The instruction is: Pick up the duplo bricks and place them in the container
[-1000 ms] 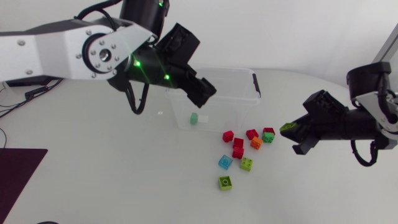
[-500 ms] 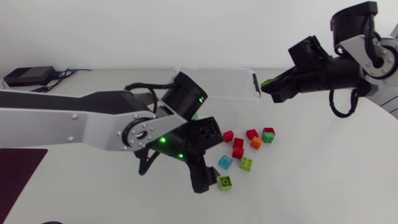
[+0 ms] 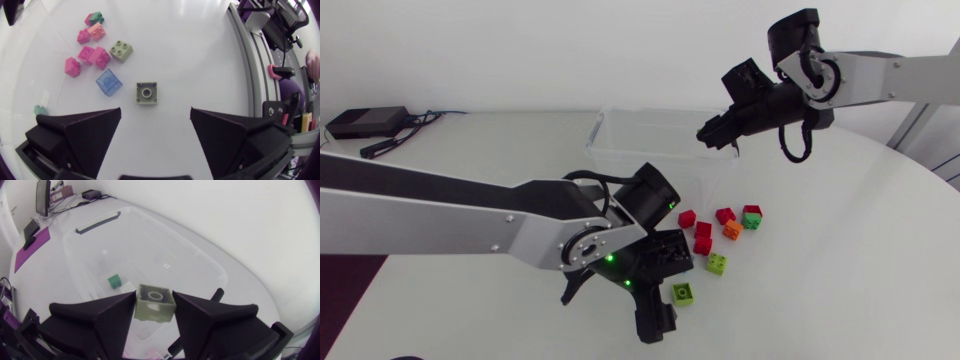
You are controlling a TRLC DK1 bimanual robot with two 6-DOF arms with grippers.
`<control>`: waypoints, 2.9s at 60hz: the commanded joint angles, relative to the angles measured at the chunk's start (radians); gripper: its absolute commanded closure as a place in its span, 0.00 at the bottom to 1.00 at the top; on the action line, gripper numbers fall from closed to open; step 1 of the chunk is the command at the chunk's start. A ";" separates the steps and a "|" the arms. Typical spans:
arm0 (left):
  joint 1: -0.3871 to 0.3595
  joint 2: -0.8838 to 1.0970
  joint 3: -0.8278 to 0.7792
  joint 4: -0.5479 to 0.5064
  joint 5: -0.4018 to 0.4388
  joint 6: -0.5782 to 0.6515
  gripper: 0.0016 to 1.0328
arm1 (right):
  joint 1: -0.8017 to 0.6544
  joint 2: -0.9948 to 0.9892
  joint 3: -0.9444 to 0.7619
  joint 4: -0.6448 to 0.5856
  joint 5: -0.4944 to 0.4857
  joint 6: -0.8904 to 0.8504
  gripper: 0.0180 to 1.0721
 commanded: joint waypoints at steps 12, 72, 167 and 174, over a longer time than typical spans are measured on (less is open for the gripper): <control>-0.025 0.101 0.094 -0.046 -0.042 -0.040 0.07 | -0.032 -0.126 -0.072 0.030 0.007 0.031 0.09; -0.059 0.389 0.416 -0.298 -0.131 -0.152 0.56 | -0.345 -0.548 -0.731 0.086 -0.108 -0.102 0.09; 0.269 -0.106 0.296 0.241 -0.201 -0.218 0.58 | -0.075 0.108 -0.365 0.092 0.394 0.459 0.41; 0.294 -0.067 0.331 0.279 -0.200 -0.231 0.58 | -0.075 0.122 -0.358 0.079 0.394 0.464 0.44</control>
